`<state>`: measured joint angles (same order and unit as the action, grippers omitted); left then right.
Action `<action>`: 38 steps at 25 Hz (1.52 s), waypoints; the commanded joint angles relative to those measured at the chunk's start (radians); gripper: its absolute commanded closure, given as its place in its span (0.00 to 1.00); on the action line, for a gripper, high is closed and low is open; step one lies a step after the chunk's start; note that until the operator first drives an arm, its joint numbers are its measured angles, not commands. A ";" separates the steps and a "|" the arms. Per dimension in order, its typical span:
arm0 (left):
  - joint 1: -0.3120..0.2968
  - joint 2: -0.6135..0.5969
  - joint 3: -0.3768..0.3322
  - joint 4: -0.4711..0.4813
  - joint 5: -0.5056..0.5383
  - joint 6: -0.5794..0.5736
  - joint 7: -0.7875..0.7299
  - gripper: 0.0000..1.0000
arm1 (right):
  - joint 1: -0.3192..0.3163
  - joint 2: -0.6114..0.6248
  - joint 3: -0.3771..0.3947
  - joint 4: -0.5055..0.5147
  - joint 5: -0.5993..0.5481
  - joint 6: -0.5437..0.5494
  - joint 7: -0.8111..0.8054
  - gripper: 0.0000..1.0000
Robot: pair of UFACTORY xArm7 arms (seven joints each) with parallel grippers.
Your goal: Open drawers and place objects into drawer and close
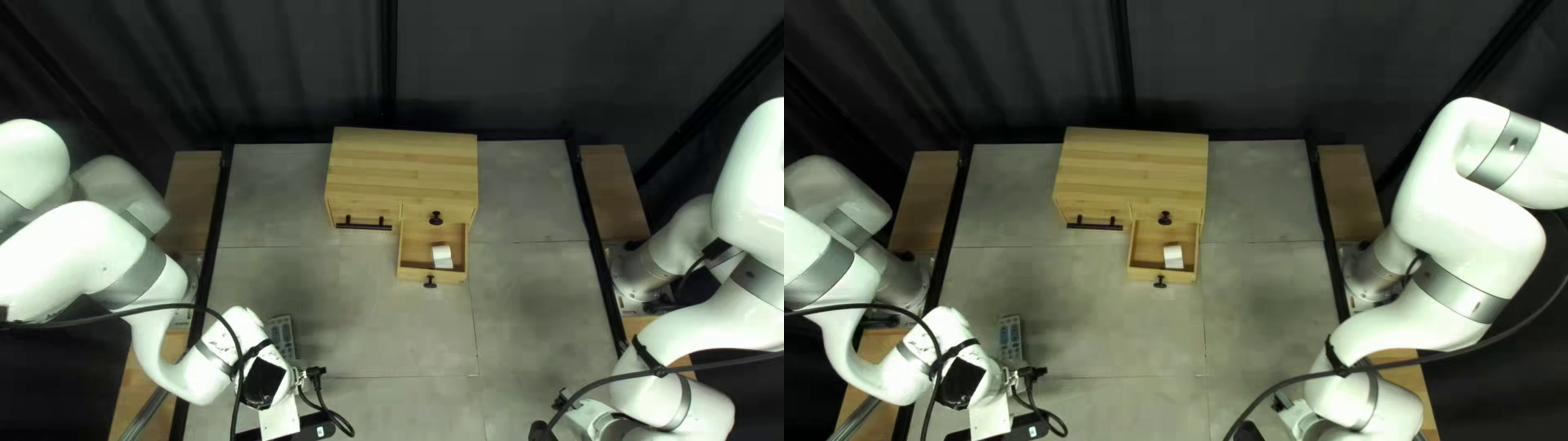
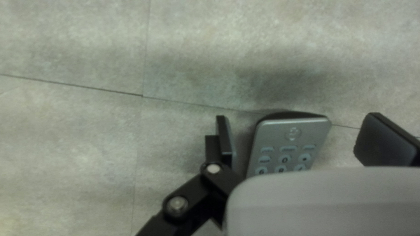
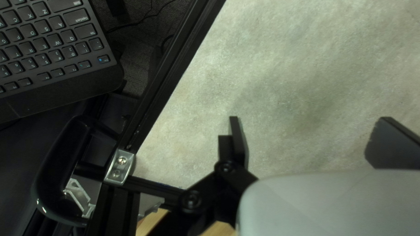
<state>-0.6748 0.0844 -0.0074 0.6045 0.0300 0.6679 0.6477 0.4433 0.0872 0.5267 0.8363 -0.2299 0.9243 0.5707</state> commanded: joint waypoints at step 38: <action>0.152 0.023 0.112 0.542 -0.137 0.362 0.718 1.00 | 0.000 0.000 0.000 0.000 0.000 0.000 0.000 0.00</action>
<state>-0.5584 0.0832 0.0839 1.1089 -0.0559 1.0135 1.2731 0.4433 0.0872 0.5268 0.8363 -0.2299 0.9243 0.5707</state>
